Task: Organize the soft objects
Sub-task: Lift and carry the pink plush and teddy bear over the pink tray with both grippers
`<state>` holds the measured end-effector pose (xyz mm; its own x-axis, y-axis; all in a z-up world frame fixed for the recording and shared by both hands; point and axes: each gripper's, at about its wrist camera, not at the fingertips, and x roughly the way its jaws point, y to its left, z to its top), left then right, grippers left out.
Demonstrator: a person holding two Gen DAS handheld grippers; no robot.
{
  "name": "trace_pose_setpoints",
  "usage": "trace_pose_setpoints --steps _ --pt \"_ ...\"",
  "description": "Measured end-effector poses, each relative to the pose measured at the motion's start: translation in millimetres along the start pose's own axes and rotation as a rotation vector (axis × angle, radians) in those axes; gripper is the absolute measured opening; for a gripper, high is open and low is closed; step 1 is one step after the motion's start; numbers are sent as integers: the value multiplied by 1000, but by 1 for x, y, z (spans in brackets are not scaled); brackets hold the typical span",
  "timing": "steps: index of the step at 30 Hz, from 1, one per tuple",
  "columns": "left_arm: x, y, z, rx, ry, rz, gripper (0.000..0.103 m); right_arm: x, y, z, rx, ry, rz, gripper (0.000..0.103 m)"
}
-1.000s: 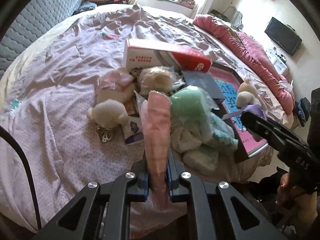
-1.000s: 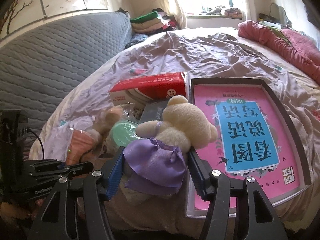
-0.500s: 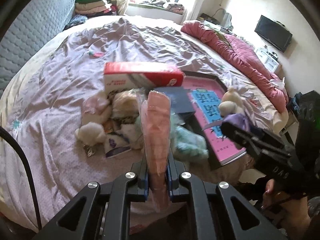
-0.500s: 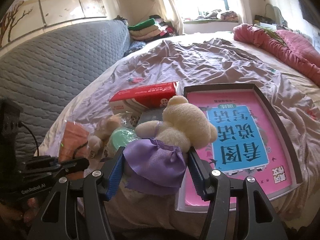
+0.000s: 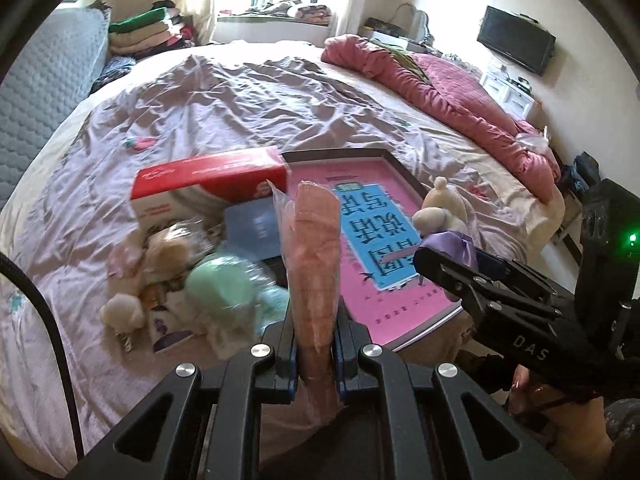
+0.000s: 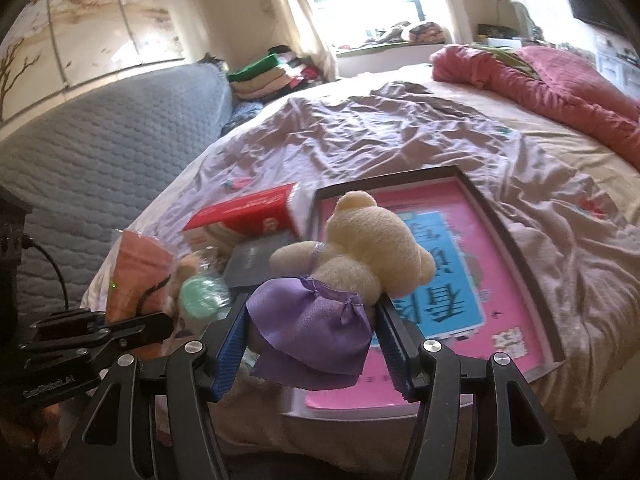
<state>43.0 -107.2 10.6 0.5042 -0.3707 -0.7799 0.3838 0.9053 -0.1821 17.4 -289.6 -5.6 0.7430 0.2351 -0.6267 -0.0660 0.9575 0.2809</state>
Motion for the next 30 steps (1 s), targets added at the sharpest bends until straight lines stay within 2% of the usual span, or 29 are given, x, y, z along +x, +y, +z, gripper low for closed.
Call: trace_pose_setpoints --steps 9,15,22,30 --pt "19 -35 9 52 33 -14 13 -13 -45 5 50 -23 -75 62" --pt "43 -56 14 82 72 -24 13 -13 -72 4 85 -7 -98 62" --pt "73 -76 12 93 143 -56 14 -3 -81 -1 57 41 -99 62" --pt "101 -83 9 102 195 -45 14 12 -95 -5 43 90 -105 62"
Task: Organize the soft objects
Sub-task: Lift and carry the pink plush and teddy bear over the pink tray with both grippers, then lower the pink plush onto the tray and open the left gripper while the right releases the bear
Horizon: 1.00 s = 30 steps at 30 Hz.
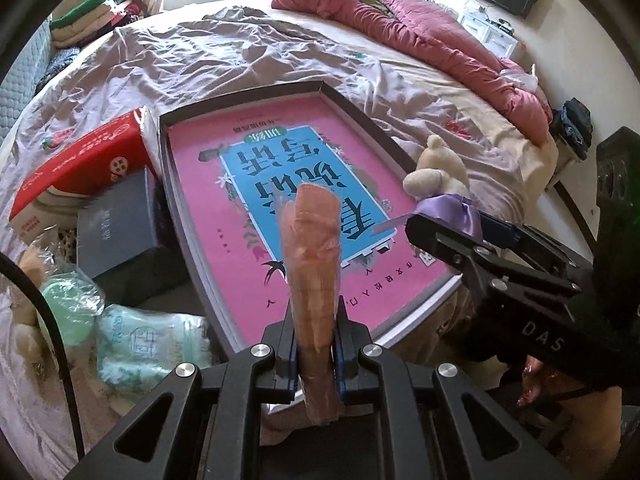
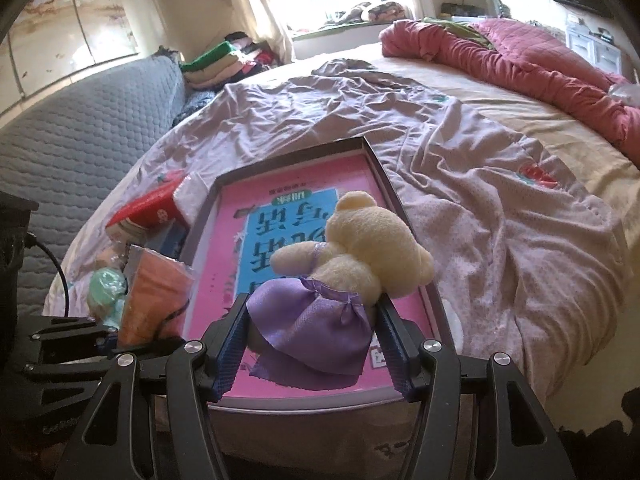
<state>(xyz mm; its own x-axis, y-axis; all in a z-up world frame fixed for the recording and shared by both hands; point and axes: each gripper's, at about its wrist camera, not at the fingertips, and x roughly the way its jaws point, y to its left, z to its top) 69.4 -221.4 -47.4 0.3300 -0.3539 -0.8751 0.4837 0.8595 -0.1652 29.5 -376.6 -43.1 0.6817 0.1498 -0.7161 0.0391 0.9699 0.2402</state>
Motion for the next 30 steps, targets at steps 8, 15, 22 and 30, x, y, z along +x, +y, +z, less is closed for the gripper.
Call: trace_pose_setpoints --steps 8,15,22,30 --pt "16 -2 5 0 24 4 14 12 -2 -1 -21 33 2 62" --pt "25 -3 2 2 41 8 14 19 -3 -6 -38 64 5 63" --pt "33 -4 -1 4 57 5 14 25 -2 -9 -55 71 -15 65" --pt "37 -4 -3 0 64 6 14 28 0 -10 -65 79 -24 66"
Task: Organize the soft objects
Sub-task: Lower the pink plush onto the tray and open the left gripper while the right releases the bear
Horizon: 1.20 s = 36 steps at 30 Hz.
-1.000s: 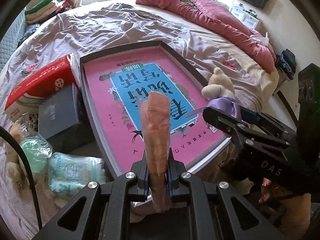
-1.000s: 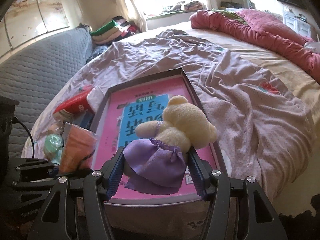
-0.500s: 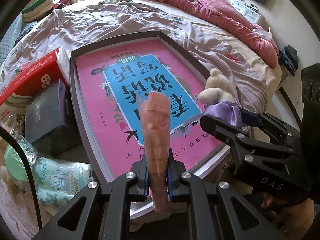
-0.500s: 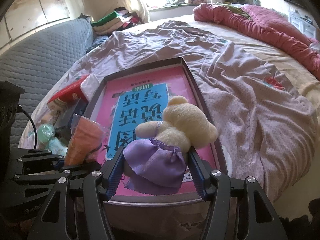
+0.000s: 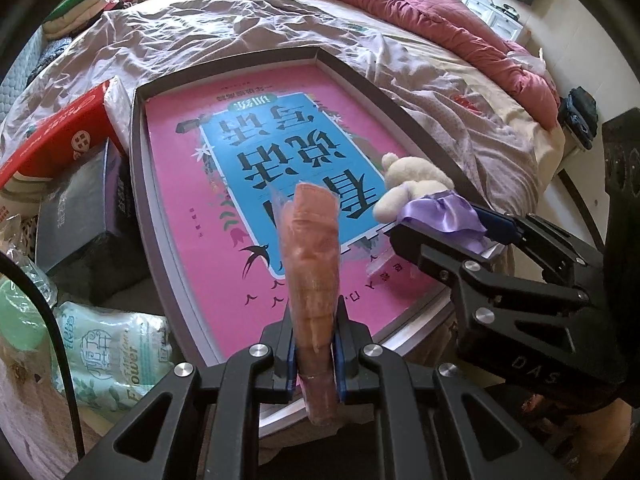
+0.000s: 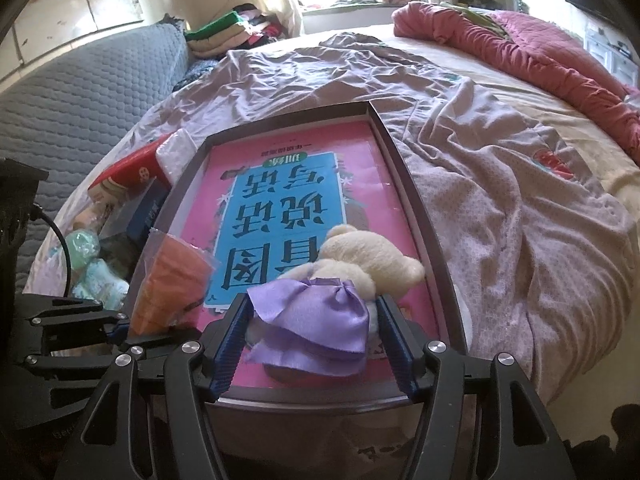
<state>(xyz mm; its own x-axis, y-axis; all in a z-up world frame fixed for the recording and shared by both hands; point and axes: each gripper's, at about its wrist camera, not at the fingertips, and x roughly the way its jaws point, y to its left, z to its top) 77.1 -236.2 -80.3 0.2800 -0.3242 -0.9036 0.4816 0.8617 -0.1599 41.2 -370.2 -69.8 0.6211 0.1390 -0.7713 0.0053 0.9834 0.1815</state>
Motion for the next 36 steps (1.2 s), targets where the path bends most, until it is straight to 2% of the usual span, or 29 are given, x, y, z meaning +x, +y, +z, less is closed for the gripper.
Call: trace_pose_setpoints --steps 6,12,17,20,29,32,34,36 --pt "0 2 2 -4 0 11 14 -1 -4 0 14 -9 -6 68" --pt "1 1 2 -2 0 18 20 -7 -8 2 36 -29 -4 73" --pt "-4 2 2 -14 -16 6 41 -13 -13 4 57 -55 -4 75" --pt "-9 2 3 -12 -31 16 49 -16 -15 5 66 -64 -3 75" --pt "-24 4 3 -31 -79 8 57 -26 -13 7 55 -91 -23 76" --pt "-32 5 3 -40 -96 27 63 -31 -11 8 47 -106 -19 76" --pt "-38 6 2 -43 -108 56 64 -36 -7 9 31 -122 -26 77" --pt "-43 9 2 -58 -106 54 64 -39 -3 10 19 -125 -29 79"
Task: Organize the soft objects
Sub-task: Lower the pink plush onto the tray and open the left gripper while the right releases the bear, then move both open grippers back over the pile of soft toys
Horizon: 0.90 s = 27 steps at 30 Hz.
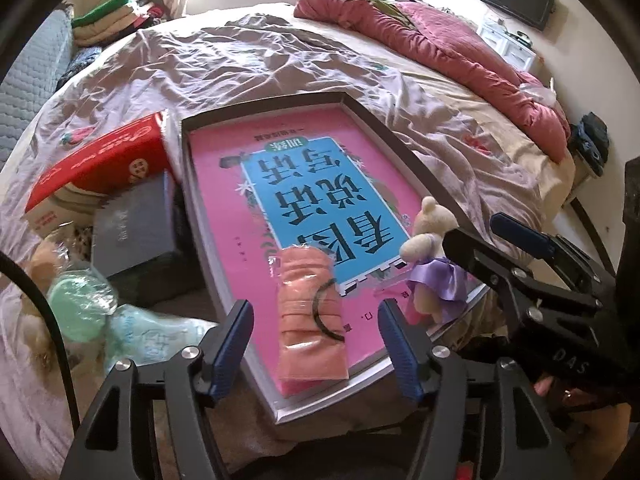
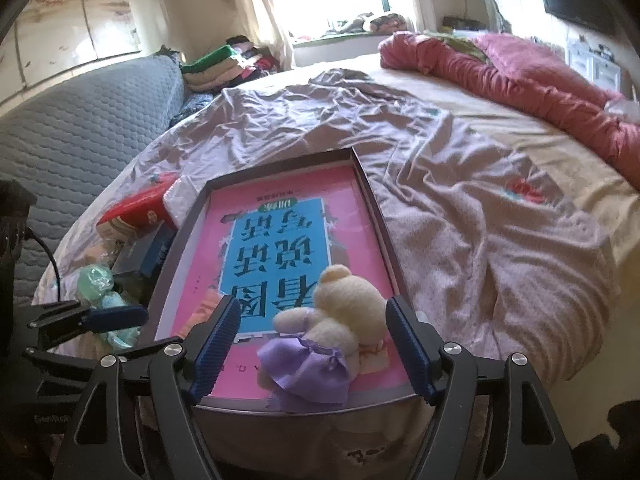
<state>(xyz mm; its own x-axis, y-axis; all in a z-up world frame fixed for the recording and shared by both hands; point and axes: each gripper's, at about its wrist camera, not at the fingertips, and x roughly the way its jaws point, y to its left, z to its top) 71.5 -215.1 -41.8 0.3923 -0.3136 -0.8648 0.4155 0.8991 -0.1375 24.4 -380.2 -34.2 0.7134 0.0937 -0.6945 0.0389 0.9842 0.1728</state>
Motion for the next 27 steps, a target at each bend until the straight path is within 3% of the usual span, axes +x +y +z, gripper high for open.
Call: trace_pose_setpoints --steps 14,27 --pt "-41 15 -5 -14 -67 50 77 -26 26 10 -40 -57 15 80" --pt "-71 43 -13 -51 -87 92 79 -55 56 21 -71 -88 12 81"
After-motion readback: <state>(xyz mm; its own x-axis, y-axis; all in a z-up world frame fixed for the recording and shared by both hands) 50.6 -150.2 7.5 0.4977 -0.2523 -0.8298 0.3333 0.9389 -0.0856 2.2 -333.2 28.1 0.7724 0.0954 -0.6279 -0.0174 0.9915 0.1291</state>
